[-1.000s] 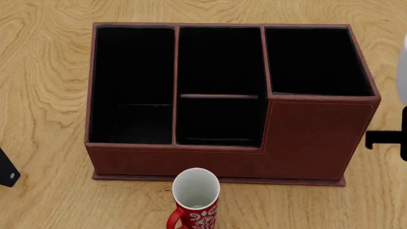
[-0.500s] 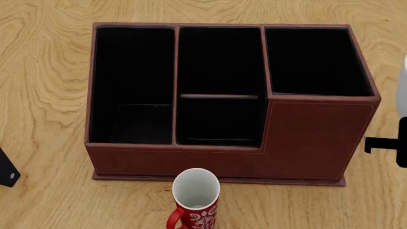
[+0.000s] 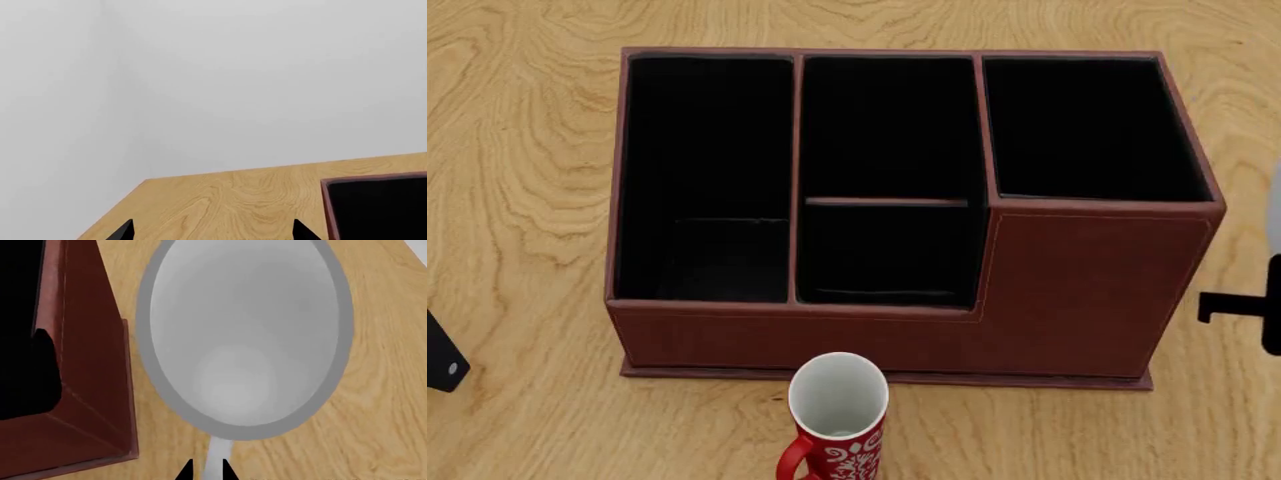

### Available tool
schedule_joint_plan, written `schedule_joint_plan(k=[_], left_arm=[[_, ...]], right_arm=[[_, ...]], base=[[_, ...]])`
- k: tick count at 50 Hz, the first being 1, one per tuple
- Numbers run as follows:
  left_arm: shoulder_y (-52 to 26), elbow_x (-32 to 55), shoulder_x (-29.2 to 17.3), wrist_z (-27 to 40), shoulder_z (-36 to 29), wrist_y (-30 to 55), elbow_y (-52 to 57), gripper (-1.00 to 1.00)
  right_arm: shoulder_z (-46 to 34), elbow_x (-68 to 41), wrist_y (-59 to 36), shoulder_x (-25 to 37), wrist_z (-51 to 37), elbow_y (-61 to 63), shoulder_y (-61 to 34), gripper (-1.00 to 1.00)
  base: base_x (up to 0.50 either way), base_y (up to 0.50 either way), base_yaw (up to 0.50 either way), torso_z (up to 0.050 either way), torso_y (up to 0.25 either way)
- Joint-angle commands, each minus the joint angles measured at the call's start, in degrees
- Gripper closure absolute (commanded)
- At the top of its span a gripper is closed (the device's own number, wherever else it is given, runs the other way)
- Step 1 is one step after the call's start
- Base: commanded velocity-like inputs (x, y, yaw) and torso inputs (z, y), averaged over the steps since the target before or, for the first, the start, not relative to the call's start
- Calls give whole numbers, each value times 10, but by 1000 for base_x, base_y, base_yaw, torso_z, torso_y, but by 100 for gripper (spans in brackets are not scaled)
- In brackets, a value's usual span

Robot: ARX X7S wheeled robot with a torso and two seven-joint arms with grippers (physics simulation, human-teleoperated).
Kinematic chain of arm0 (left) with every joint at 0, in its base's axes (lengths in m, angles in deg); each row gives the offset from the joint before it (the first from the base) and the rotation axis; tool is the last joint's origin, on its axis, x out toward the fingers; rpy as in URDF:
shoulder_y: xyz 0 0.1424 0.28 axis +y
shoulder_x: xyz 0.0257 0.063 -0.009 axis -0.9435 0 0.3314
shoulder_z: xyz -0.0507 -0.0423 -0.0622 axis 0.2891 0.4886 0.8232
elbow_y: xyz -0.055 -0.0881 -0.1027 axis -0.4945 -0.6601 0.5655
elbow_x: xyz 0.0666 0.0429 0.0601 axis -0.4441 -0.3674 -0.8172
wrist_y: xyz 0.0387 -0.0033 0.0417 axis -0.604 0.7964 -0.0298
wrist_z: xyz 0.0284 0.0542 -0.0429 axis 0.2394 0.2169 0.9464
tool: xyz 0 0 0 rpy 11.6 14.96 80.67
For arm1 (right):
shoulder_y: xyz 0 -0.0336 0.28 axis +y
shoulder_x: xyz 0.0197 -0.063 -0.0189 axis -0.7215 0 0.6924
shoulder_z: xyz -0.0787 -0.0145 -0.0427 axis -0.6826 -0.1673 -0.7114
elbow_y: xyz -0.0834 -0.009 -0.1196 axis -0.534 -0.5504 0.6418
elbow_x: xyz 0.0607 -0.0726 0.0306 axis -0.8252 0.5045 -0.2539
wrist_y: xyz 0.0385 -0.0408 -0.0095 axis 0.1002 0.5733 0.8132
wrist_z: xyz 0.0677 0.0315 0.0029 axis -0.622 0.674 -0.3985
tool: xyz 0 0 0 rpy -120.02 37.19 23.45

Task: Pick up the white mug and place it to the right of the caddy.

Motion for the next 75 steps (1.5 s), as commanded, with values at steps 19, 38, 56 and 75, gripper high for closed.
schedule_joint_plan(k=[19,38,56,75], left_arm=[[3,-4,-2,2,-9,-6,-4,-100],[2,-3,-5,4,-12,-8,-6,-100],[-8,1,-4,9,-17,-2,-7,-100],[-6,1,-7,12,-16,-6,-7,-100]], right_arm=[[-55,91,25,-63,70,-107,-29,100],[-84,126,49,-103,120,-181,-37,100],[-112,162,79,-139,166,-266,-36,100],[-138,205,141,-199,233,-406,-37,100]], base=[[0,0,0,0,1],[0,0,0,0,1],[0,0,0,0,1],[0,0,0,0,1]])
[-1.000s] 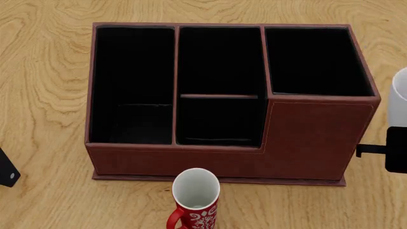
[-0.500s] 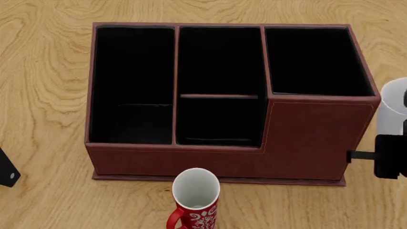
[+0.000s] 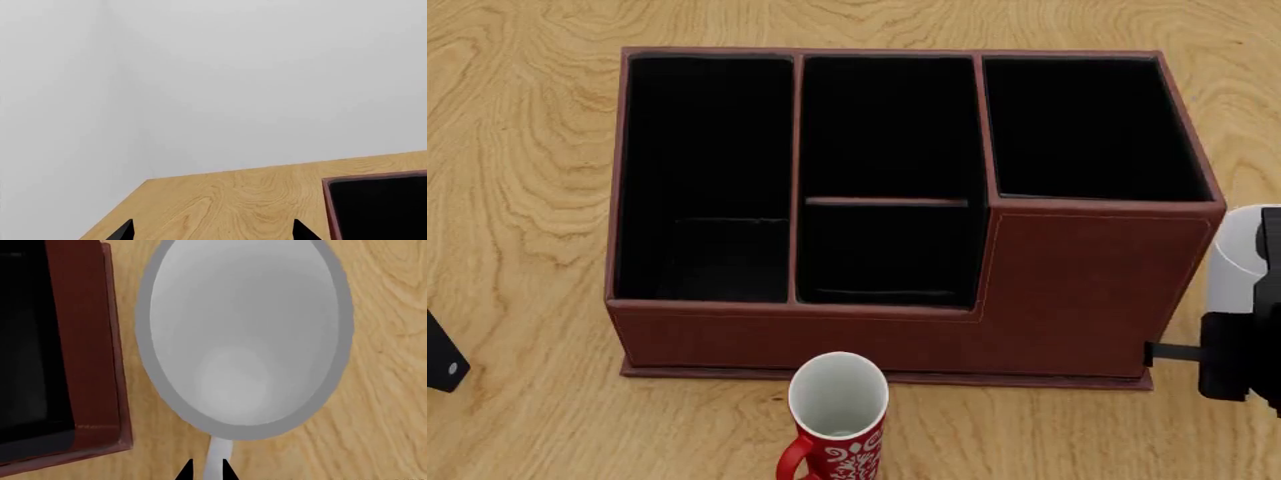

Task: Pick up the white mug and place it to the right of the caddy.

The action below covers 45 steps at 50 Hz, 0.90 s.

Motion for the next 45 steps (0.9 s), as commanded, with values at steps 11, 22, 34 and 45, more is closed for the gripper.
schedule_joint_plan(k=[11,22,34,45], left_arm=[[-7,-2,1,6,-11,3,0,-100],[-11,0,1,10,-14,7,2,-100],[-8,0,0,11,-13,3,2,-100],[-1,-5,1,8,-16,-8,-3,-100]], right_arm=[[-25,65,81,-71,92,-174,-2,100],[2,97,97,-84,109,-203,13,100],[53,148,88,-86,114,-203,20,100],[69,185,73,-95,134,-197,-3,-100]], base=[[0,0,0,0,0],[0,0,0,0,0],[3,0,2,0,-2],[3,-1,2,0,-4]])
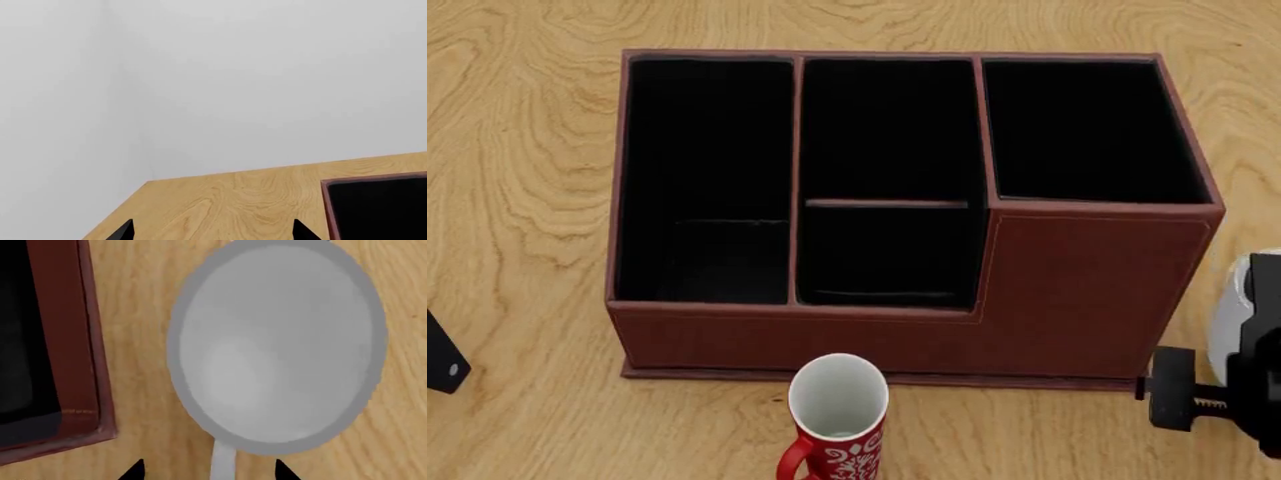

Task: Pick up the white mug and place it to the right of the caddy.

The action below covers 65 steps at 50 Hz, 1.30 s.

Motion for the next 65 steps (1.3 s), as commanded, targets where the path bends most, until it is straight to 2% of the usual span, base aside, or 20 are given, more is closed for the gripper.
schedule_joint_plan(k=[1,19,34,49,65], left_arm=[[4,-2,1,-2,-1,-8,-4,-100],[16,0,-4,-5,9,-21,-5,-100],[28,11,-14,-1,27,-25,5,-100],[31,20,-18,2,36,-26,13,-100],[35,23,-19,5,37,-30,15,-100]], right_arm=[[32,64,-13,-8,24,15,-9,-100],[57,26,-96,45,-47,183,25,-100],[125,-55,-165,120,-147,367,111,-100],[166,-109,-190,161,-202,473,181,-100],[205,-170,-228,198,-252,591,215,-100]], base=[[0,0,0,0,0],[0,0,0,0,0],[0,0,0,0,0],[0,0,0,0,0],[0,0,0,0,0]])
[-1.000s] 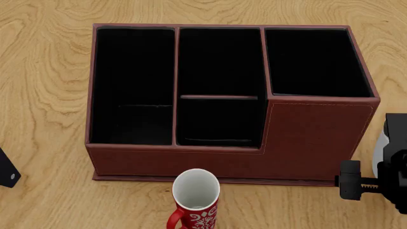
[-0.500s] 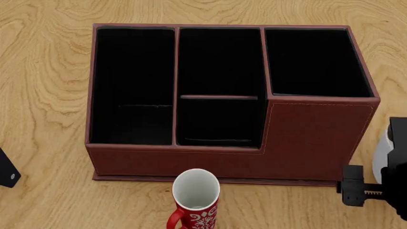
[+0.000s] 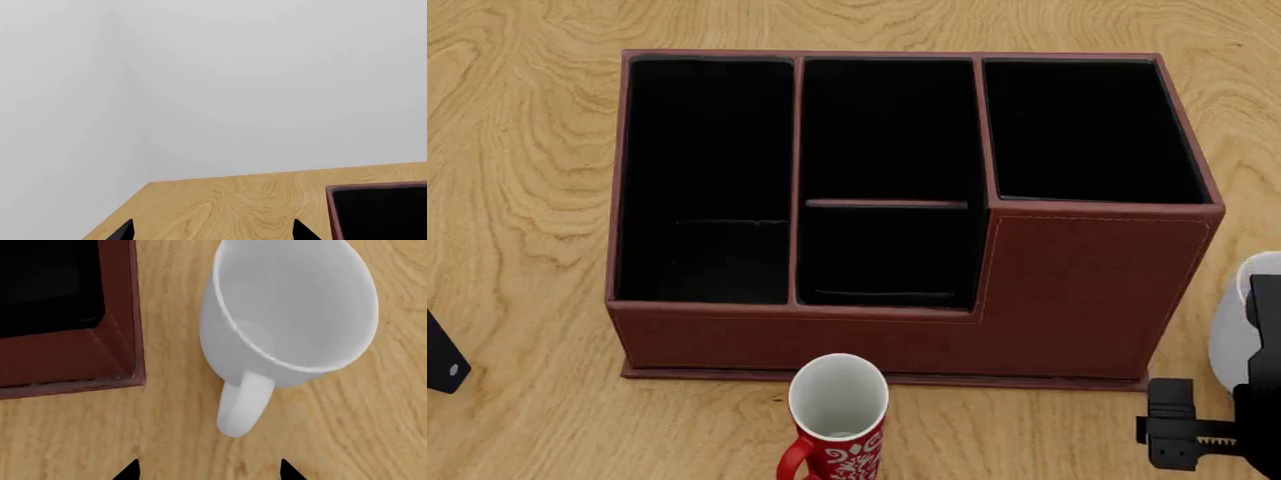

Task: Pick up the white mug and place it to the right of the caddy.

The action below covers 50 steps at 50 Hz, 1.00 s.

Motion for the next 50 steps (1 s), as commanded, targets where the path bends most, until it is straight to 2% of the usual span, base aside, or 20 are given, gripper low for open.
schedule_joint_plan(k=[1,20,34,50], left_arm=[[2,3,-1,2,2,-2,3,-100],[-7,18,-5,9,5,4,9,-100],[-9,27,-9,14,9,8,14,-100],[3,21,-12,14,7,0,15,-100]], right_arm=[[34,-50,-29,31,-43,94,32,-100],[90,-160,-98,83,-129,264,52,-100],[107,-200,-119,97,-193,351,36,-100],[124,-305,-158,96,-292,442,-6,-100]], base=[[0,0,0,0,0],[0,0,0,0,0],[0,0,0,0,0],[0,0,0,0,0]])
